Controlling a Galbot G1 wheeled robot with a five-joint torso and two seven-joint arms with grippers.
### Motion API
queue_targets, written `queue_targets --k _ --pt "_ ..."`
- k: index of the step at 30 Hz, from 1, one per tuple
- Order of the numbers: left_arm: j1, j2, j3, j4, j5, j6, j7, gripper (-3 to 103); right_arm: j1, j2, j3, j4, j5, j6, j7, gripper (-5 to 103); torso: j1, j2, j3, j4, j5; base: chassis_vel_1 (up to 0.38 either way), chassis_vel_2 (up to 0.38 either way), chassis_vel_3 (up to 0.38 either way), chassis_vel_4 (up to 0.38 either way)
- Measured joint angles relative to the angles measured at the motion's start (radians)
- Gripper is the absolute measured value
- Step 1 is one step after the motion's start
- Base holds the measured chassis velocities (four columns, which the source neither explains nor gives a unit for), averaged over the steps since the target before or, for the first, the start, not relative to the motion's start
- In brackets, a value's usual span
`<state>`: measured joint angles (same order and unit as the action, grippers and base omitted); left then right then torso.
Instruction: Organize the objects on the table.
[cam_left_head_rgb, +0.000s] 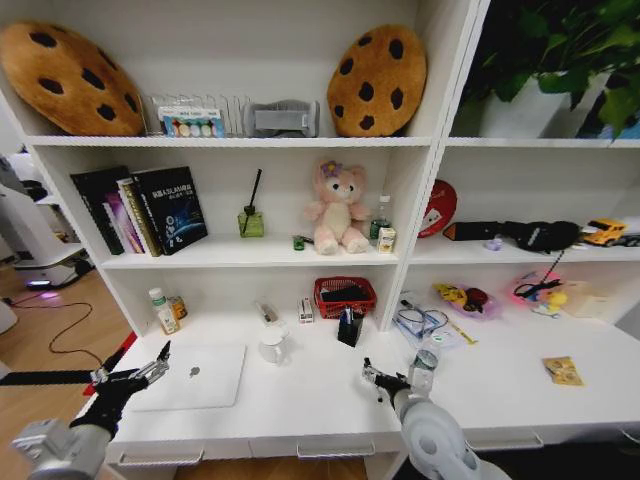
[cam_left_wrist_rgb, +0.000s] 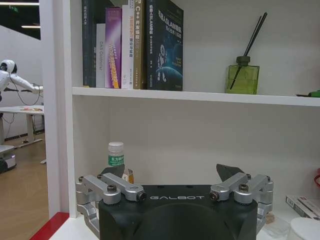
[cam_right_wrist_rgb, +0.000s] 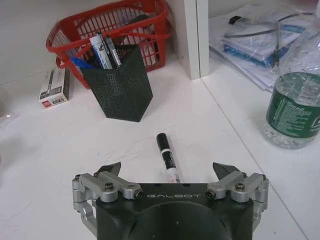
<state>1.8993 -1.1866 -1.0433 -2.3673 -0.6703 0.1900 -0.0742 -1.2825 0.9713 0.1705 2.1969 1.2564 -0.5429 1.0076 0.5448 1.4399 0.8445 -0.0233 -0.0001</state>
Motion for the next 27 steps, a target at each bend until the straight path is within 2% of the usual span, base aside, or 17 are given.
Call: queue_targets --k 1,3,9,13,16,23,24,26,27 --pt "0.0 0.0 0.0 0.0 0.0 0.0 0.0 100 0.015 -0.003 -0.008 0.0 0.034 -0.011 0.028 100 0.0 0.0 0.0 0.0 0.0 0.0 0.0 0.0 0.0" --pt "0.0 0.0 0.0 0.0 0.0 0.0 0.0 100 0.025 -0.005 -0.014 -0.007 0.042 -0.016 0.039 100 0.0 0.0 0.0 0.0001 0.0 0.0 0.0 0.0 0.0" --pt "0.0 0.0 0.0 0.0 0.0 0.0 0.0 100 0.094 -0.015 -0.036 -0.086 0.028 -0.023 0.042 100 0.0 0.0 0.0 -0.0002 0.0001 0.0 0.0 0.0 0.0" --pt "0.0 0.0 0.0 0.0 0.0 0.0 0.0 100 0.161 -0.029 -0.059 -0.143 0.035 -0.033 0.035 100 0.0 0.0 0.0 -0.0001 0.0001 0.0 0.0 0.0 0.0" --pt "0.0 0.0 0.0 0.0 0.0 0.0 0.0 100 0.223 -0.047 -0.094 -0.182 0.087 -0.048 0.03 100 0.0 0.0 0.0 0.0001 0.0 0.0 0.0 0.0 0.0" --pt "0.0 0.0 0.0 0.0 0.0 0.0 0.0 100 0.253 -0.065 -0.134 -0.193 0.112 -0.088 0.002 100 0.0 0.0 0.0 -0.0002 0.0001 0.0 0.0 0.0 0.0" --pt "0.0 0.0 0.0 0.0 0.0 0.0 0.0 100 0.258 -0.066 -0.141 -0.199 0.112 -0.089 -0.004 103 0.0 0.0 0.0 -0.0002 0.0001 0.0 0.0 0.0 0.0" --pt "0.0 0.0 0.0 0.0 0.0 0.0 0.0 100 0.263 -0.066 -0.145 -0.206 0.111 -0.09 -0.009 100 0.0 0.0 0.0 -0.0001 0.0 0.0 0.0 0.0 0.0" --pt "0.0 0.0 0.0 0.0 0.0 0.0 0.0 100 0.267 -0.066 -0.149 -0.211 0.109 -0.09 -0.012 95 0.0 0.0 0.0 -0.0001 0.0001 0.0 0.0 0.0 0.0"
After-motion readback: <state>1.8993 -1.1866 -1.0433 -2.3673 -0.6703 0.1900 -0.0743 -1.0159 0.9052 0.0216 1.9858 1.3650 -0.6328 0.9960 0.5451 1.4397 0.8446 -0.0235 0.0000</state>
